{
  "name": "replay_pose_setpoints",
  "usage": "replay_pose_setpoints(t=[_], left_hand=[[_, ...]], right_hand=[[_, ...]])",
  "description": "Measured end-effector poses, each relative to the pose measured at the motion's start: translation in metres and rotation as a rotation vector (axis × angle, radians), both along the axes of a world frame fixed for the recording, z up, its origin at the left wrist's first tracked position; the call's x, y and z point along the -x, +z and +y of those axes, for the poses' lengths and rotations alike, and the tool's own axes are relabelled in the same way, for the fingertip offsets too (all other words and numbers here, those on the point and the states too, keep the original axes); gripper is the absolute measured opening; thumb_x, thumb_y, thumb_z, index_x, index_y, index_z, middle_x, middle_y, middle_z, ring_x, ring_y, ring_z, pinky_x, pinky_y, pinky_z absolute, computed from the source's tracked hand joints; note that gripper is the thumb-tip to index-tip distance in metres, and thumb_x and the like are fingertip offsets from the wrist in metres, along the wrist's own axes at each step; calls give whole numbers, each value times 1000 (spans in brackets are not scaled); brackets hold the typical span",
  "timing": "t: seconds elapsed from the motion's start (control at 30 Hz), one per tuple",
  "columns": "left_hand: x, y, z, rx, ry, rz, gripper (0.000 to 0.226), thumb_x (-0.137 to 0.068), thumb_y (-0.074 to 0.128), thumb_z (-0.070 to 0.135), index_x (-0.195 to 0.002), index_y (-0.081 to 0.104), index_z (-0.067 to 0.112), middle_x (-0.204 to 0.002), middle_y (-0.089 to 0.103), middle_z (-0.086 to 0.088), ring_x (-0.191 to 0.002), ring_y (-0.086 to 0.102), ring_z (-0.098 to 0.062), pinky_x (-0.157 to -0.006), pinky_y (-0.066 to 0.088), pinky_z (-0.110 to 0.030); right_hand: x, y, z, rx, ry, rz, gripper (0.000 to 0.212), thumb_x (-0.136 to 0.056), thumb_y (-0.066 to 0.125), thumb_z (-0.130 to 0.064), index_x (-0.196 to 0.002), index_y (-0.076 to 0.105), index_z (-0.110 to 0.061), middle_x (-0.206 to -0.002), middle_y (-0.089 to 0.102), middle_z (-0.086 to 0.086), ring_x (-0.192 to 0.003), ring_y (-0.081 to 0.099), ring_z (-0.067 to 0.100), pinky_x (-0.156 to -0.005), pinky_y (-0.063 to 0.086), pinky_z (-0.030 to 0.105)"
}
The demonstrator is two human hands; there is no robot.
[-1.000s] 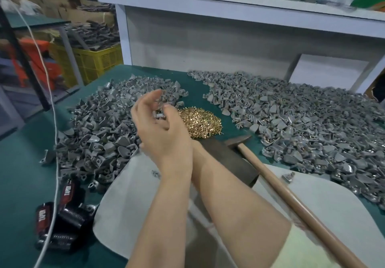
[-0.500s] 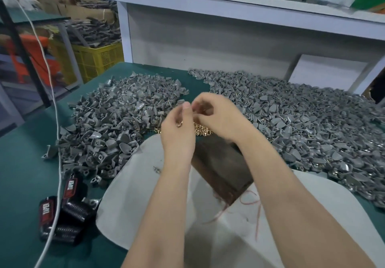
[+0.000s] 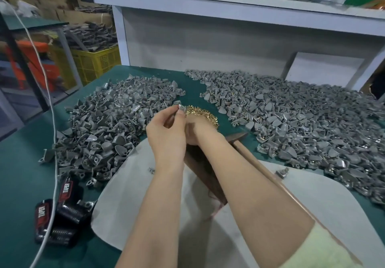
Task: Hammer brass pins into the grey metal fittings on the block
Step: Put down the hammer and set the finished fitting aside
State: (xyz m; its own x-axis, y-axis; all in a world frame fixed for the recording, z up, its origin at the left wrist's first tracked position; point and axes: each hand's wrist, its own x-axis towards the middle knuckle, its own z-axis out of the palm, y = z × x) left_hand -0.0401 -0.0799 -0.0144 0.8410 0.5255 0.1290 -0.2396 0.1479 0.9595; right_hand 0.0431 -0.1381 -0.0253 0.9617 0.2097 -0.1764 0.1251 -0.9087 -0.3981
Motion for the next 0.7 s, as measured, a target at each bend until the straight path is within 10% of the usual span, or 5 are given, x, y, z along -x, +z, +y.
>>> replay_pose_setpoints(t=[0.2,0.53,0.7], left_hand=[[1,2,-2,97,12,-49,21,-91,62,12,-80,65,29,-90,71,1,-89,68,-11,-78,51,-19],[0,2,-4,111,-47,-53,25,-90,60,3,-87,65,27,-90,64,15,-68,58,21,-61,44,0],[1,3,-3,104,-26,-50,27,-89,62,5,-90,62,32,-100,64,11,-82,61,13,-74,47,-6]], right_hand=[[-20,1,11,114,31,87,19,-92,53,-18,-106,65,-15,-108,65,4,-97,61,24,-92,50,37],[-8,15,9,133,170,80,20,-97,41,-26,-84,55,-20,-100,58,1,-87,51,22,-78,40,28],[-8,8,9,84,63,92,26,-95,45,-24,-110,64,-13,-116,62,6,-102,58,26,-97,47,39]])
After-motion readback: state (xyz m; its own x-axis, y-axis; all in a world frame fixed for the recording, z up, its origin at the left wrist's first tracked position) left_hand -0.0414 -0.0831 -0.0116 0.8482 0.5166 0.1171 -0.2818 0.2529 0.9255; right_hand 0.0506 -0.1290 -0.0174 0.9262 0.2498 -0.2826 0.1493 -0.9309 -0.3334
